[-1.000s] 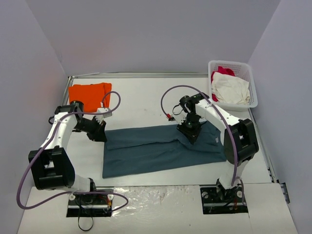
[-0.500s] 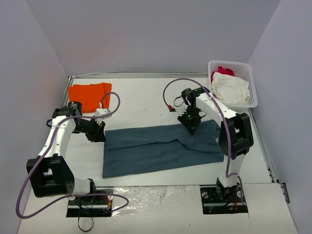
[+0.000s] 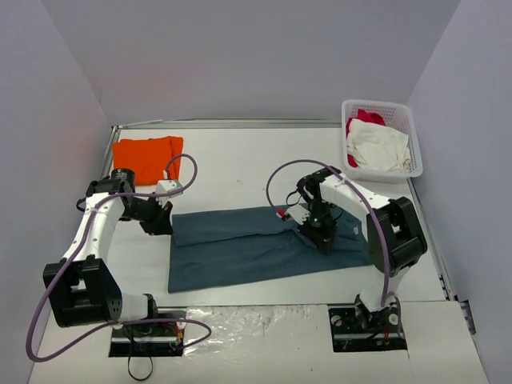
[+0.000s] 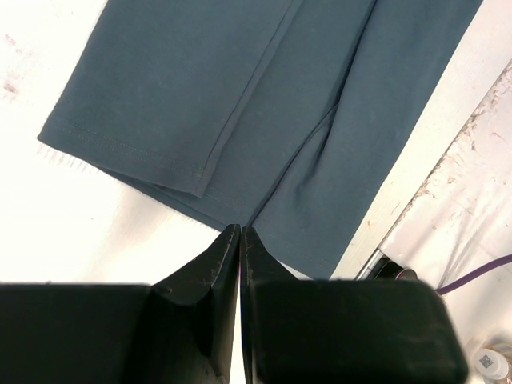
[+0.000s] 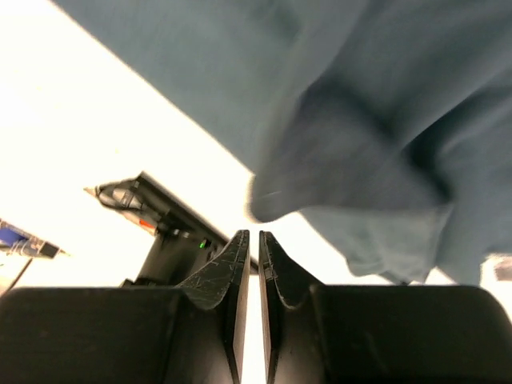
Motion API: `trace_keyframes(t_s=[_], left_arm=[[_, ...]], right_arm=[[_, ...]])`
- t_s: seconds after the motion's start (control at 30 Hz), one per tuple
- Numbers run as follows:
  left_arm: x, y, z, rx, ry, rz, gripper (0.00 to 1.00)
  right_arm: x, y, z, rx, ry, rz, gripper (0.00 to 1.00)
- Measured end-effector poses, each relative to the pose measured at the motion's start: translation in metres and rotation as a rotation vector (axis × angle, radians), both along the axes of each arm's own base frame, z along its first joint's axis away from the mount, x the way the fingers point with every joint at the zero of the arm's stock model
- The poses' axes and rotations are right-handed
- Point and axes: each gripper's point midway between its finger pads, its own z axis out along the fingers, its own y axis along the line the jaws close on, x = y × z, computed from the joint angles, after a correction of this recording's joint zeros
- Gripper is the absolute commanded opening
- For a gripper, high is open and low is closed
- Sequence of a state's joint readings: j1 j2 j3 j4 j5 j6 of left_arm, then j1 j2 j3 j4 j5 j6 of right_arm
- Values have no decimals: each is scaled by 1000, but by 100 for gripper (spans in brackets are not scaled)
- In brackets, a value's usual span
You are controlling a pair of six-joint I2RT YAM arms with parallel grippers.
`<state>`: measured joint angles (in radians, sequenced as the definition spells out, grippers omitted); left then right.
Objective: Fold and stack the t-shirts
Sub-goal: Rotate the tshirt 90 degrees
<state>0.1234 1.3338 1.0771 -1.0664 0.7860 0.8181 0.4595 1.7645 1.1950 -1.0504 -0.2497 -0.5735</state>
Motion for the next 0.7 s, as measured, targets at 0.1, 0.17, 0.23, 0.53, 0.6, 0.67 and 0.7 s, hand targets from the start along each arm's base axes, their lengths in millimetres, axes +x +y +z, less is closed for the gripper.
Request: trace_keyframes(t_s=[0.1,0.17,0.23,0.53,0.6,0.67,0.7], left_arm=[[-3,2,-6,14,11,2,4],[-5,4,-10,26,19,4,4],[-6,5,-12,36,17,5,4],[-11,-9,-2,76,-37,-59,3],[-10,-20,1,86,-52,-99,2],[-9,-31,3,86,-67,-134,2],[-8,-36,3,85,-69,-146,3]], right_arm=[[-12,-6,5,-6,21,7,8],[-14,-7,4,-7,32,11,7],[-15,-6,5,2,37,14,9],[48,11,31,76,-174,-30,0],[66,10,31,84,-237,-69,0],[79,5,27,68,-290,-110,0],[84,1,23,50,-313,-130,0]])
